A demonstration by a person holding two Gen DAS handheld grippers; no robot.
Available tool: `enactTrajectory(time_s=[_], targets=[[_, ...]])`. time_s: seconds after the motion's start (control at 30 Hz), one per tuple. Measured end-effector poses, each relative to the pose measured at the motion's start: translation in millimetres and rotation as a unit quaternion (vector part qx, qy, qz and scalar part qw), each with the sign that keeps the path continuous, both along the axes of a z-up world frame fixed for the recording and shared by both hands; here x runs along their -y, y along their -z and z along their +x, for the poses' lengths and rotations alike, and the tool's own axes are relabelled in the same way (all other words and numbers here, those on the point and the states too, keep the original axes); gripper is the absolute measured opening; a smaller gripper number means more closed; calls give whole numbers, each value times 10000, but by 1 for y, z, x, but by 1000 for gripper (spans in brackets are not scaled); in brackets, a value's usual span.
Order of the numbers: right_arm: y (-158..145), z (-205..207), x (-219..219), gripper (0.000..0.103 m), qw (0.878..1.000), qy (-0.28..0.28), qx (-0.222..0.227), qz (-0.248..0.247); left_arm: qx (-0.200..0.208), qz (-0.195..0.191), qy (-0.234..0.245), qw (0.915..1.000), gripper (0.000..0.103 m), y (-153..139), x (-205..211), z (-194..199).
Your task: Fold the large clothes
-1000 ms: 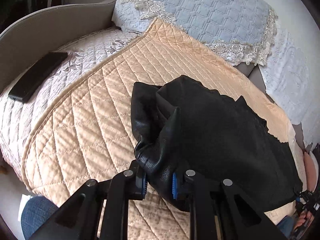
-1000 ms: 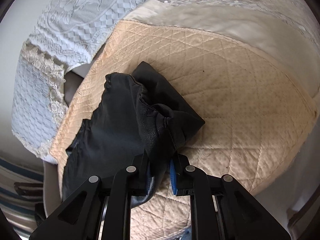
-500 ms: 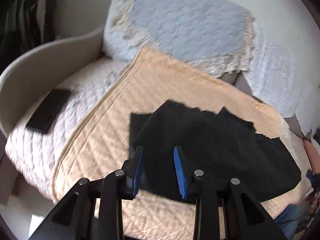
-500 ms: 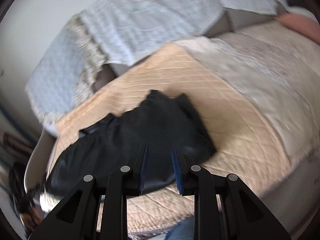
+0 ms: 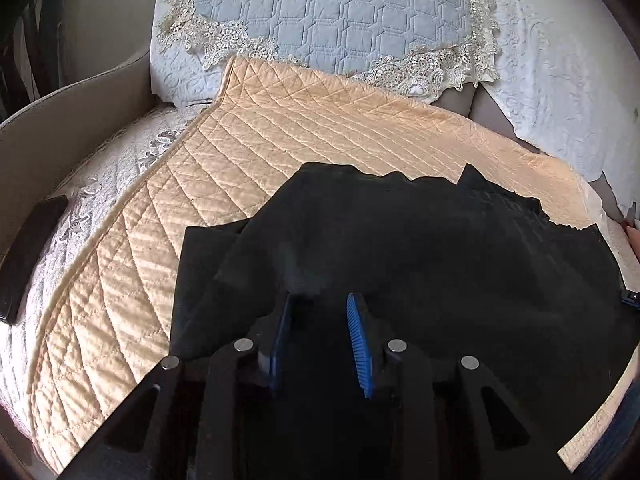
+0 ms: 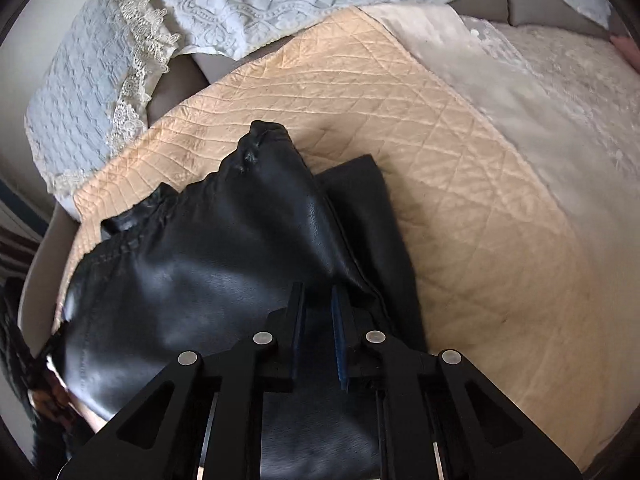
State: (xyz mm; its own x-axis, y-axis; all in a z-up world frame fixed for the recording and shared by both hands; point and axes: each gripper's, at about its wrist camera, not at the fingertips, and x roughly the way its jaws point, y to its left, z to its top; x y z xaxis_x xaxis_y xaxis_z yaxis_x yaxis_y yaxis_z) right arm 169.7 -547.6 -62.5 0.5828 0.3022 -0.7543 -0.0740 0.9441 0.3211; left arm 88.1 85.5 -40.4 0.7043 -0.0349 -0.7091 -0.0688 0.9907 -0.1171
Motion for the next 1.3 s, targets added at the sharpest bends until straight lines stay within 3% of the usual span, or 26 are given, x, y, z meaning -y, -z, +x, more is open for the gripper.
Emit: enactTrajectory(time_s=[0.1, 0.27, 0.33, 0.47, 0.53, 0.6, 0.93, 1.07, 1.13, 1.2, 1.3], targets=[[-19, -10, -15, 16, 9990, -66, 357, -249, -24, -27, -10, 10000, 31, -17, 3, -1], [-39, 13, -54, 19, 9929, -546, 1036, -218, 453, -34, 236, 9987, 36, -49, 22, 22], [-29, 36, -60, 22, 9933, -501, 1013, -248, 448, 59, 244, 9987, 39, -46, 30, 45], [1, 69, -50, 22, 9970, -271, 626, -356, -45, 141, -47, 9999, 39, -12, 23, 83], [10, 71, -36, 20, 9980, -158, 616, 36, -300, -281, -202, 9989, 38, 6, 8, 90], [12, 71, -31, 19, 9977, -95, 650, 168, -207, -474, -255, 9983, 36, 5, 1, 88], [19, 77, -34, 18, 9988, -42, 483, 99, -278, -281, -279, 9988, 36, 10, 7, 91], [18, 78, -31, 18, 9990, -43, 395, 193, -306, -302, -252, 9988, 35, 9, 6, 92], [7, 73, -36, 21, 9996, 73, 275, -22, -339, -261, -258, 9988, 35, 2, 6, 90], [-13, 54, -49, 21, 9985, 74, 481, -260, -275, -119, -313, 9991, 35, -13, 7, 78], [-40, 10, -74, 24, 9960, -218, 843, -189, 154, -176, -223, 9995, 42, -36, 2, 39]])
